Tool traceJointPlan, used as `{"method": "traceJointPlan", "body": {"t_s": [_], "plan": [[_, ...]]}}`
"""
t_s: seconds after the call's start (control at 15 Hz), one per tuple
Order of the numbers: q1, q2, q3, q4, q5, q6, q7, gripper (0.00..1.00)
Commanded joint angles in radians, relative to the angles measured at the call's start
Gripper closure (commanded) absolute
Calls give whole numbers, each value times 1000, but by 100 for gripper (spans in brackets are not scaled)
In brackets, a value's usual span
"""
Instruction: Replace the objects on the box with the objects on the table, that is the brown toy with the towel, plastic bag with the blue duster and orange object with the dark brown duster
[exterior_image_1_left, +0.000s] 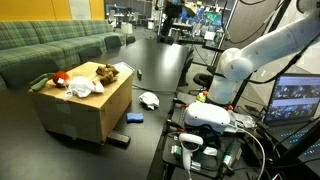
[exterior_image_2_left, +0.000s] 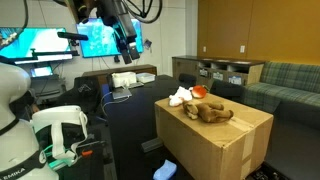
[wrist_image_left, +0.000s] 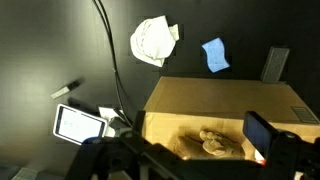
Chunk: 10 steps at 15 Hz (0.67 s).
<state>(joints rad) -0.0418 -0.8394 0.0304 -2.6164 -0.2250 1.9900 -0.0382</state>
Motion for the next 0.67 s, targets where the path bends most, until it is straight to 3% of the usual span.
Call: {"method": "traceJointPlan", "body": {"t_s": [0.0, 0.33, 0.6], "plan": [[21, 157, 7, 62, -12, 120, 5, 0], [8, 360, 72, 111, -22, 287, 113, 0], [19, 476, 120, 188, -21, 296, 198, 0]]}}
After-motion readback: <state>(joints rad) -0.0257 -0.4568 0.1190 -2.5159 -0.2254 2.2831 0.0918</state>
